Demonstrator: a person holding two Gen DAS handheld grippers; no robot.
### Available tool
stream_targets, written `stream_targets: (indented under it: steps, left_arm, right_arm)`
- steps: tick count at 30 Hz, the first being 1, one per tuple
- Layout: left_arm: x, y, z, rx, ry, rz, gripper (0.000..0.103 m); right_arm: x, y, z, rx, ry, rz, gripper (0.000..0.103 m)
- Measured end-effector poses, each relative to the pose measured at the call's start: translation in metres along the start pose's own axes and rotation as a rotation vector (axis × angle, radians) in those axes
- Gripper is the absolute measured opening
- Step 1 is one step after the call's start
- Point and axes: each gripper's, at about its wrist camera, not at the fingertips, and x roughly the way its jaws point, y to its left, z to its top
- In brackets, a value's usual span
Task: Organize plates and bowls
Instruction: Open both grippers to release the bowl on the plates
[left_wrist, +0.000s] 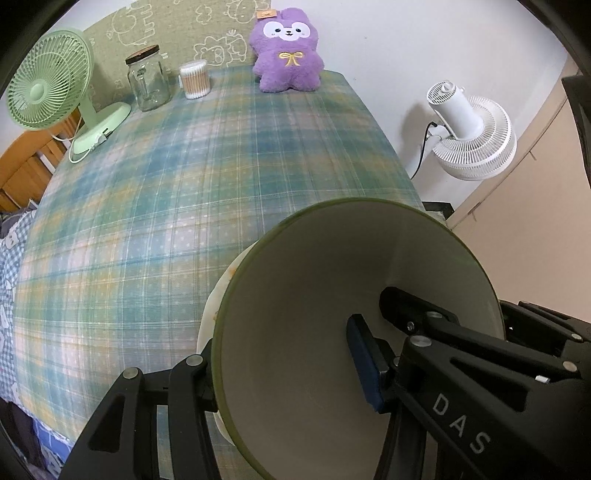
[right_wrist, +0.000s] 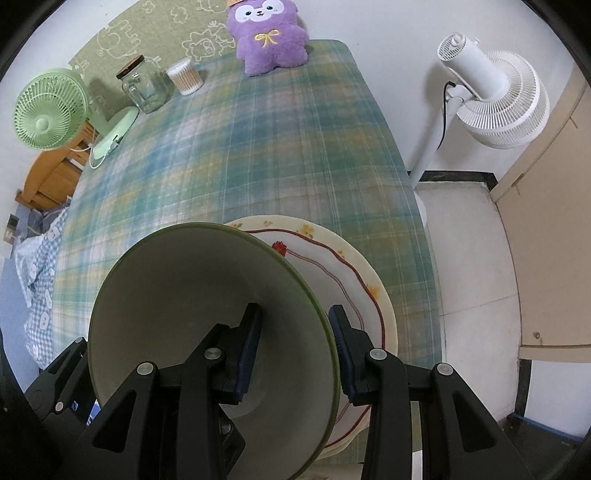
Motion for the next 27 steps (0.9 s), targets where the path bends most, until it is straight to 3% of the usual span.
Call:
stream_targets:
  steps: [2,4,7,18,27]
  left_arm:
    - [-0.002,-0.001,0.000,0.008,-0.003,-0.017,0.065]
    - [-0.010,-0.003,0.000,0.032,-0.037,-0.012,0.072]
    - [-0.021,-0.002,-0.001,0.049,-0.071,0.006,0.080]
    - [-0.077,0.045,-0.011,0.019,-0.212,-0.006,0.086]
    - [-0.126,0.132,-0.032,0.038,-0.336,0.025,0.089]
  right_arm:
    - [-0.005,0.003,-0.001,-0.030,-0.030,-0.021,0.044]
    - [-0.011,0.004,-0.001,-0.043,-0.054,-0.037,0.056]
    - [-0.023,0.008,-0.002,-0.058,-0.104,-0.072,0.065]
    - [-0.075,0.048,-0.017,-0.051,-0.248,-0.153,0.067]
    - [-0.111,0.125,-0.050,0.016,-0.389,-0.201,0.067]
